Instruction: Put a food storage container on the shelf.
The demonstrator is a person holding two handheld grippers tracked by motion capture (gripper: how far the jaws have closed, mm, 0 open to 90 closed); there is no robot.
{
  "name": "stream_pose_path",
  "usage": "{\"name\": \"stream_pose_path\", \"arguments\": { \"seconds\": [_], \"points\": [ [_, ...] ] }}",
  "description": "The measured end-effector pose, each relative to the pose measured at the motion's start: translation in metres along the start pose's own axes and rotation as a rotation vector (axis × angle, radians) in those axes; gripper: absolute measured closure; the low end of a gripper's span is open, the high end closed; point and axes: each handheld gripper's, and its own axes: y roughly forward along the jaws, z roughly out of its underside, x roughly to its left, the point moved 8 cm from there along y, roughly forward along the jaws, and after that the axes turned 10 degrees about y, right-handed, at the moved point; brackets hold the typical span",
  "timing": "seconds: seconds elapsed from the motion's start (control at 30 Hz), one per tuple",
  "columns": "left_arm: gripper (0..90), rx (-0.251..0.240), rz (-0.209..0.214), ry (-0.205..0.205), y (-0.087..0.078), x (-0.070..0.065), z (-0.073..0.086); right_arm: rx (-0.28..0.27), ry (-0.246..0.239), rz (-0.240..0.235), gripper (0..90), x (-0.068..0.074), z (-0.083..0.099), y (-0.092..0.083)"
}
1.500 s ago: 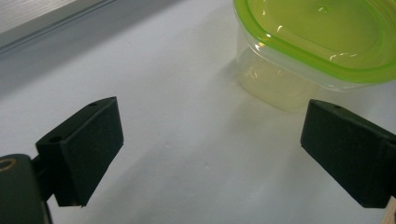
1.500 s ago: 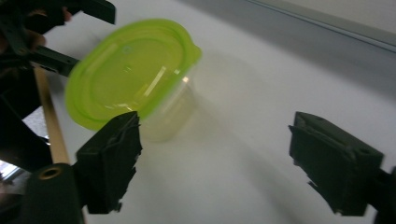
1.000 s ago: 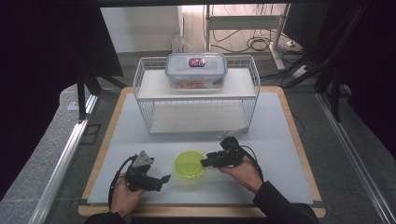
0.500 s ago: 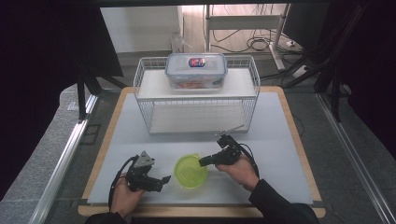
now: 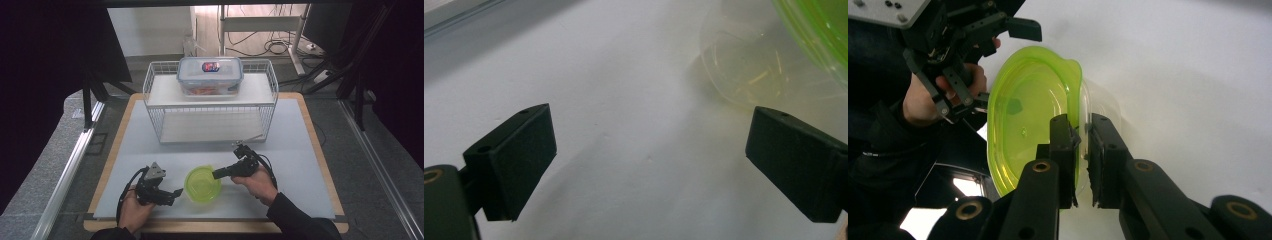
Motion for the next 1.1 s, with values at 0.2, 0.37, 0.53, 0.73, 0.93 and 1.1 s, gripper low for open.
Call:
{"name": "stream_pose_path", "arguments": {
  "seconds": [0.2,0.37,0.53,0.73,0.93,1.1],
  "points": [
    [5.7,-0.004,-0.006,-0.005,-0.001,0.002,0.0,-0.04,0.023,-0.042,82.5,0.001,-0.005,-0.009],
    [5.1,-0.018,-0.007,-0.014,-0.003,0.002,-0.001,-0.084,0.016,-0.062,82.5,0.005,-0.011,-0.023],
    [5.2,-0.012,-0.001,-0.009,-0.002,0.001,-0.001,-0.122,0.001,-0.074,82.5,0.015,-0.018,-0.039],
    [5.2,-0.011,0.003,-0.006,-0.001,0.0,-0.001,-0.185,-0.015,-0.071,82.4,0.025,-0.034,-0.067],
    [5.2,-0.005,0.007,0.004,-0.001,0.0,-0.001,-0.249,-0.021,-0.079,82.4,0.031,-0.053,-0.092],
    [5.3,-0.004,0.008,0.005,0.0,0.0,-0.001,-0.275,-0.02,-0.077,82.5,0.036,-0.065,-0.105]
  ]
}}
